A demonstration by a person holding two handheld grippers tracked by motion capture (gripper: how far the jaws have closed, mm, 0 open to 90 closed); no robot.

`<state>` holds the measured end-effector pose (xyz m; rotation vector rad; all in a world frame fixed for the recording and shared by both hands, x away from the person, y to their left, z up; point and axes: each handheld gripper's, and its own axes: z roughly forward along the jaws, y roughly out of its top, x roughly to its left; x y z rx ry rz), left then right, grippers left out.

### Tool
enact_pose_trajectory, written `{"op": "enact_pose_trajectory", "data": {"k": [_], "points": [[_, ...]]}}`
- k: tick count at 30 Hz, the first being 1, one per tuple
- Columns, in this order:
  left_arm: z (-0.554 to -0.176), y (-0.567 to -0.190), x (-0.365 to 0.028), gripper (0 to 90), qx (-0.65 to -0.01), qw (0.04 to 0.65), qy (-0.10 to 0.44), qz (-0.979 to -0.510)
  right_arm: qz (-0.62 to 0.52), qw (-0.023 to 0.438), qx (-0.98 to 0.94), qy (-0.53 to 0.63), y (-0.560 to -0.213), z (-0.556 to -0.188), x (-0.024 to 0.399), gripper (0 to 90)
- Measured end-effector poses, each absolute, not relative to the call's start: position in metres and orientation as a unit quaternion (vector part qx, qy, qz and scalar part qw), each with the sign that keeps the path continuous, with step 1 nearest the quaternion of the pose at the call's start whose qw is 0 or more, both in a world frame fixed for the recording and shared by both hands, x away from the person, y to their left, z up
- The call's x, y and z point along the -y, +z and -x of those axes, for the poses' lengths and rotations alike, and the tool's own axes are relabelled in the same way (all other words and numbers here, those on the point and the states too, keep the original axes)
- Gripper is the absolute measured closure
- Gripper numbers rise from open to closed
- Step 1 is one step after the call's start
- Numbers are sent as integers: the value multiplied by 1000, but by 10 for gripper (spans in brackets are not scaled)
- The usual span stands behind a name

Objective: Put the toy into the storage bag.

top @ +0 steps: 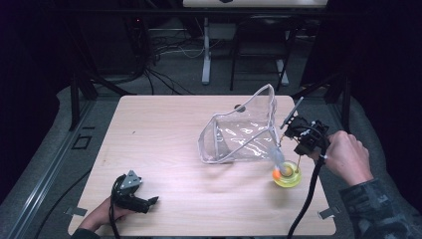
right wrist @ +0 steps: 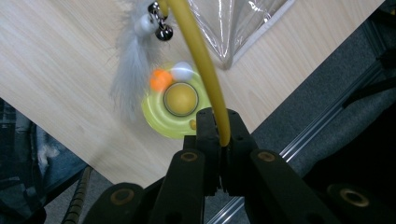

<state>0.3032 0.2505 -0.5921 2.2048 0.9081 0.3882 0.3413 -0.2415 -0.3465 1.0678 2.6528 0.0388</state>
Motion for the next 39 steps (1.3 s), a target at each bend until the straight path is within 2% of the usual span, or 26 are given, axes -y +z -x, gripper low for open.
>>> {"op": "enact_pose_trajectory", "data": {"k": [39], "points": [[-303,-592,-250,0,-355,357,149,-851,-393,131,-910,10,-327,-354,260,876]]}}
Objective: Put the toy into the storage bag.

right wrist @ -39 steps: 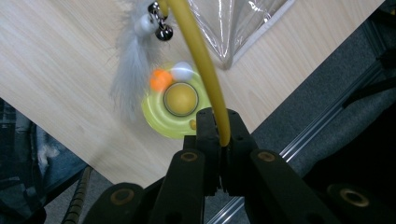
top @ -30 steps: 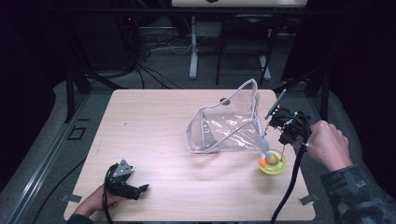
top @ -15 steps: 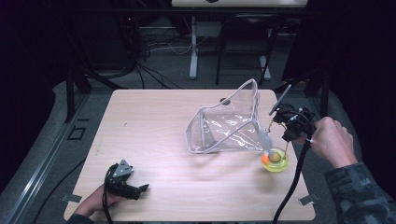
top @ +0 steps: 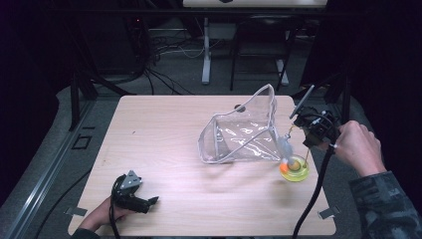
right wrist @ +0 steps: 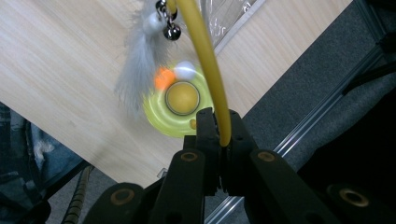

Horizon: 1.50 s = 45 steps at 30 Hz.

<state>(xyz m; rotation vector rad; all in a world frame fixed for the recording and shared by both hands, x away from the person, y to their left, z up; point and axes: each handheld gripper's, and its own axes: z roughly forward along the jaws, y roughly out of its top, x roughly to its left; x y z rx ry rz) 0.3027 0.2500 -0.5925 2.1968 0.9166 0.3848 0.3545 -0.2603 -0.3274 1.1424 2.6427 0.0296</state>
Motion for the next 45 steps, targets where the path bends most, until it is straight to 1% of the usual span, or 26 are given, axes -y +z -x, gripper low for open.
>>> {"op": "enact_pose_trajectory", "data": {"k": [16,24,45], "points": [[-303,-592,-250,0,-354,357,149,-852,-388,135,-911,17,-310,-355,257,876],[-303,-592,-251,0,-352,354,146,-854,-390,145,-909,16,-300,-356,257,876],[-303,-592,-251,0,-351,354,146,-855,-385,147,-911,20,-282,-362,251,876]]}}
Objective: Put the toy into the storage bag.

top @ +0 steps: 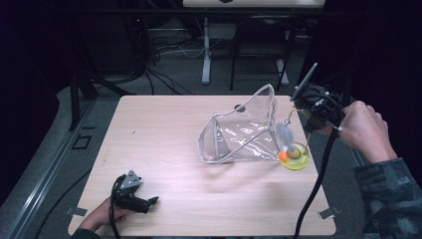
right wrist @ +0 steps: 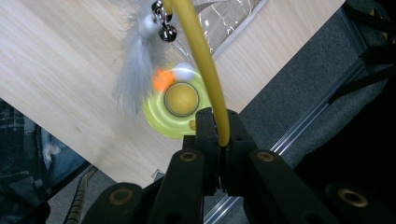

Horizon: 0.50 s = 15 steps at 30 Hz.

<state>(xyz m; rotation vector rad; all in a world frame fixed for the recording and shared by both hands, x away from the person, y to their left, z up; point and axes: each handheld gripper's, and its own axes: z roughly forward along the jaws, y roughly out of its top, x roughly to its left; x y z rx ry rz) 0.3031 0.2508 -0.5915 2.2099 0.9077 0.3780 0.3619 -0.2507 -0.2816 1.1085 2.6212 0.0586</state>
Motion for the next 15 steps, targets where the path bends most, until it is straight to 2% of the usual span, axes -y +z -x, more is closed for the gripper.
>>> {"op": "enact_pose_trajectory", "data": {"k": [15], "points": [[-303,-592,-251,0,-351,354,146,-855,-394,150,-906,26,-273,-361,256,876]]}}
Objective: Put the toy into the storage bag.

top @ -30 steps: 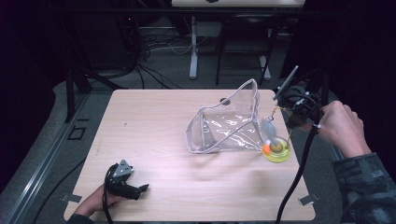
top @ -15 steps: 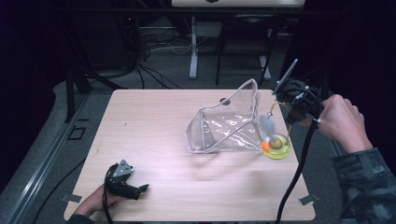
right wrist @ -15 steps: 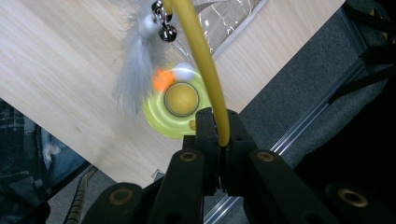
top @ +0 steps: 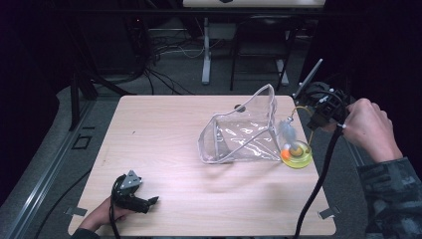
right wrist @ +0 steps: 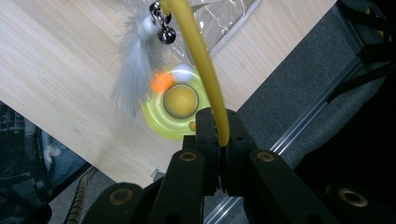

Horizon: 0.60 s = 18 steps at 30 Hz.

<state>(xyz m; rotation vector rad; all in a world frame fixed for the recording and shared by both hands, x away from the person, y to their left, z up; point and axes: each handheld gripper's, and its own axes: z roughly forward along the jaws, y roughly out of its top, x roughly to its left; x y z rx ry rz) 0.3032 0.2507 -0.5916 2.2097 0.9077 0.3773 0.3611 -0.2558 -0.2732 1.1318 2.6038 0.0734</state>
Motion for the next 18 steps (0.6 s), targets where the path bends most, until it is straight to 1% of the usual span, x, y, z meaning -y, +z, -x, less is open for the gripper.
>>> {"op": "enact_pose_trajectory", "data": {"k": [18], "points": [[-303,-592,-251,0,-351,354,146,-855,-403,147,-903,27,-255,-365,253,876]]}}
